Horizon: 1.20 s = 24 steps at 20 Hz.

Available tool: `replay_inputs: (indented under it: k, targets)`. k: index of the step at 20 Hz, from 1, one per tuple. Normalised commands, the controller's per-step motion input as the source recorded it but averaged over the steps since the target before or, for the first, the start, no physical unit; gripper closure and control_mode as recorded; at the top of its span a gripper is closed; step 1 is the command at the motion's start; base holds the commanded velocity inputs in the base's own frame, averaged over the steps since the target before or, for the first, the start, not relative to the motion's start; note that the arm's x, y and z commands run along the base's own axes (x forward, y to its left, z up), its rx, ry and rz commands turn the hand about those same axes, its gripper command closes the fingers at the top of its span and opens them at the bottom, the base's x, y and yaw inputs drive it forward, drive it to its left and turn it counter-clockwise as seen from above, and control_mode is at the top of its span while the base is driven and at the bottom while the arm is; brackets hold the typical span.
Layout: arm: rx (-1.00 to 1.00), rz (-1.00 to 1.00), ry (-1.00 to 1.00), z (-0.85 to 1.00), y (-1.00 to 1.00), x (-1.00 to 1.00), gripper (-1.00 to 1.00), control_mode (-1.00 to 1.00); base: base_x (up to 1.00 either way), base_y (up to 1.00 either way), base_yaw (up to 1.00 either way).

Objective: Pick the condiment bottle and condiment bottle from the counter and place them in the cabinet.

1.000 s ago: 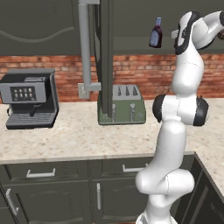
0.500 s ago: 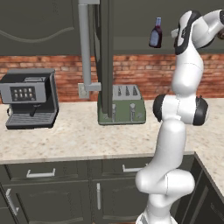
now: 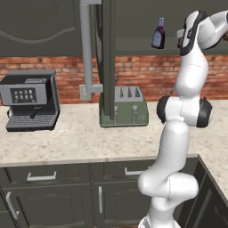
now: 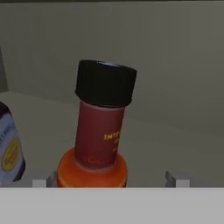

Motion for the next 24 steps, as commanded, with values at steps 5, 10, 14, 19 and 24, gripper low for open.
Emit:
replay_inputs:
  k: [5,10,14,19,24]
  targets:
    - [0.01,0.0,-0.05,0.12,0.0,-0.3,-1.0,-1.0,0.0,0.0,0.0]
    - [0.03,0.04,-0.05,0.09,0.0,-0.42,-1.0,-1.0,0.0,0.0,0.0]
    - [0.06,0.06,-0.05,0.05,0.03,-0.65,-1.0,-1.0,0.0,0.0,0.0]
    - [0.07,0.07,-0.05,0.0,0.14,-0.9,-1.0,-1.0,0.0,0.0,0.0]
    - [0.03,0.1,-0.03,-0.04,0.3,-0.9,-1.0,-1.0,0.0,0.0,0.0]
